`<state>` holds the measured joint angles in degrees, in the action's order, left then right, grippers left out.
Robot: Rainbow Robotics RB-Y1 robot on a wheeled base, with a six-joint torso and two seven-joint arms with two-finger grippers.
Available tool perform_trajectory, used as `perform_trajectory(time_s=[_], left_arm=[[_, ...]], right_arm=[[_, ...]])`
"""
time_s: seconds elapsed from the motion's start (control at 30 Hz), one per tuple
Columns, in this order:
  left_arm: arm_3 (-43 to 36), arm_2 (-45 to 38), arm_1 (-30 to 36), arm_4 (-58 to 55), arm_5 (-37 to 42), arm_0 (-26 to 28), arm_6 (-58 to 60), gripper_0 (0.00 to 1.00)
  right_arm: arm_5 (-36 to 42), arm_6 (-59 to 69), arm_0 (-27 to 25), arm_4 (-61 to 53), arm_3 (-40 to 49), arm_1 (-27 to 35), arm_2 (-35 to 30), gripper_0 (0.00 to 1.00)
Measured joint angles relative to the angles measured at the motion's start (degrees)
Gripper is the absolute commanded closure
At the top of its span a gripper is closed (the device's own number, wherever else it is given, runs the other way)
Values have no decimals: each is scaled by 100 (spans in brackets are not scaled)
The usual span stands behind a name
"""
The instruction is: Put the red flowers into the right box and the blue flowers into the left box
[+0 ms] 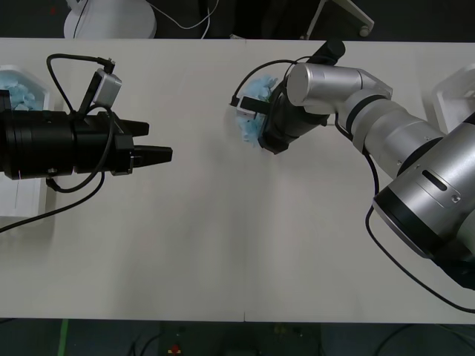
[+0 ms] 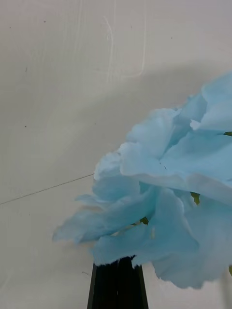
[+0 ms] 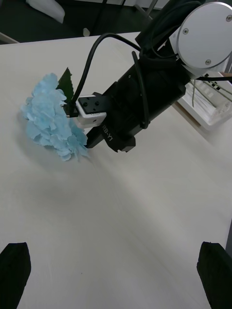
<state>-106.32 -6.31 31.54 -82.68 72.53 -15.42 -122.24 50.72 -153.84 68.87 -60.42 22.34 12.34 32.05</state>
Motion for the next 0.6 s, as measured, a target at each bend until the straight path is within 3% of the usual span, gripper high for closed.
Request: perform_trajectory(time_s=[0.23,0.6], left_arm=[[0,0,0,0,-21,6,-2,0],[-2,0,-1,2,-21,91,-170,0]], right_arm=[[179,0,0,-131,0,-44,11,100],[1865,0,-11,-1361,355,135,785,100]])
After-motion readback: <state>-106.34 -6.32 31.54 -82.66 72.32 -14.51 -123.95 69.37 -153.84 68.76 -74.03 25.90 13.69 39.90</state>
